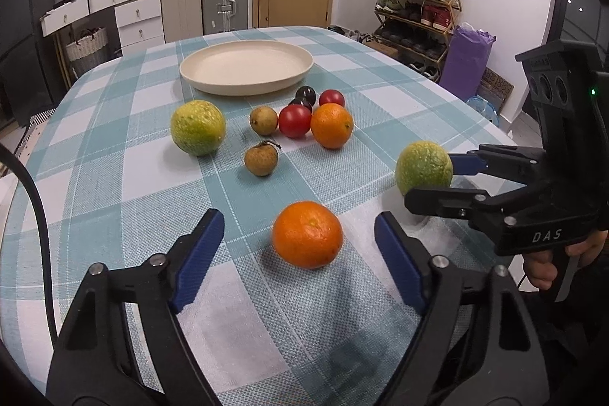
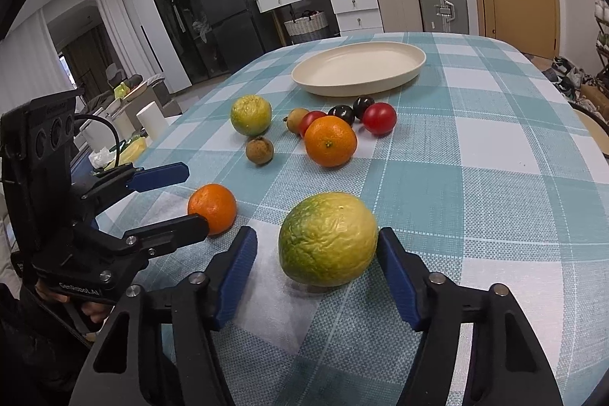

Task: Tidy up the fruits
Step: 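Grasp the mandarin with the left tool while the right tool grasps the green citrus, then carry the mandarin and green citrus over the cream plate and release both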

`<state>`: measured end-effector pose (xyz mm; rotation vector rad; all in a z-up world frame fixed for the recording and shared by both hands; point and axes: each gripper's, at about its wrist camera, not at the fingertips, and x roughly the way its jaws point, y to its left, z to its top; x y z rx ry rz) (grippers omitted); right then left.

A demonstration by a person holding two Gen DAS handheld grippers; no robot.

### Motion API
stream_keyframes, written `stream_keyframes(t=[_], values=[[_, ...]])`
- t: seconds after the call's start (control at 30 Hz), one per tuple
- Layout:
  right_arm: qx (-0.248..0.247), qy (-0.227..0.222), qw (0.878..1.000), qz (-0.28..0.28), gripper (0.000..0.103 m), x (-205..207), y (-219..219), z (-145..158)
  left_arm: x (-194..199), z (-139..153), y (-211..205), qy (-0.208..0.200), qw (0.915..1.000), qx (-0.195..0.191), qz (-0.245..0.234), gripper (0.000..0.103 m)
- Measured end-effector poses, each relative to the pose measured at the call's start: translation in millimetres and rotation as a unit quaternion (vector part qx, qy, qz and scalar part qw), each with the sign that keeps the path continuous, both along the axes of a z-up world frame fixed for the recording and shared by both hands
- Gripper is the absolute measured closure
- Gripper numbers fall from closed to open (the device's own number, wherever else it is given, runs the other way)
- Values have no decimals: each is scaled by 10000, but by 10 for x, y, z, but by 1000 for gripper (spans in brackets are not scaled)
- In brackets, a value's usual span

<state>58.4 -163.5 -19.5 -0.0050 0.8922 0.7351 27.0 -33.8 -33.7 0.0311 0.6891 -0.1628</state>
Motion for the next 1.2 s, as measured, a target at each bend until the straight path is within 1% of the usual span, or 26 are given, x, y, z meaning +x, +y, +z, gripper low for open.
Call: stream_keyframes(t=[0.1,0.17,0.3,0.37,0.4,0.47,0.6,0.83,1.2], values=[[-79,80,9999,-55,50,25,14,-39,54,-61,-40,134,9999,38,-32,30],[-53,87,9999,-90,51,35,4,-43,94,-96,-58,230,9997,-21,-64,35],[-60,78,9999,-93,51,28,6,-42,112,-124,-70,380,9991,-153,-60,41],[-77,60,9999,-89,51,19,15,-40,141,-145,-76,434,9989,-190,-66,53],[-73,64,9999,-80,51,15,13,-40,123,-135,-71,471,9985,-255,-64,56],[-61,66,9999,-65,51,13,23,-40,132,-141,-61,484,9984,-299,-43,65],[-52,31,10000,-34,51,-3,25,-33,111,-118,-28,480,9980,-414,-32,66],[11,-99,9999,-93,51,-12,-6,41,90,-9,47,290,9983,-498,90,66],[158,-378,9986,-340,51,220,-64,302,95,313,253,-258,9973,-574,365,66]])
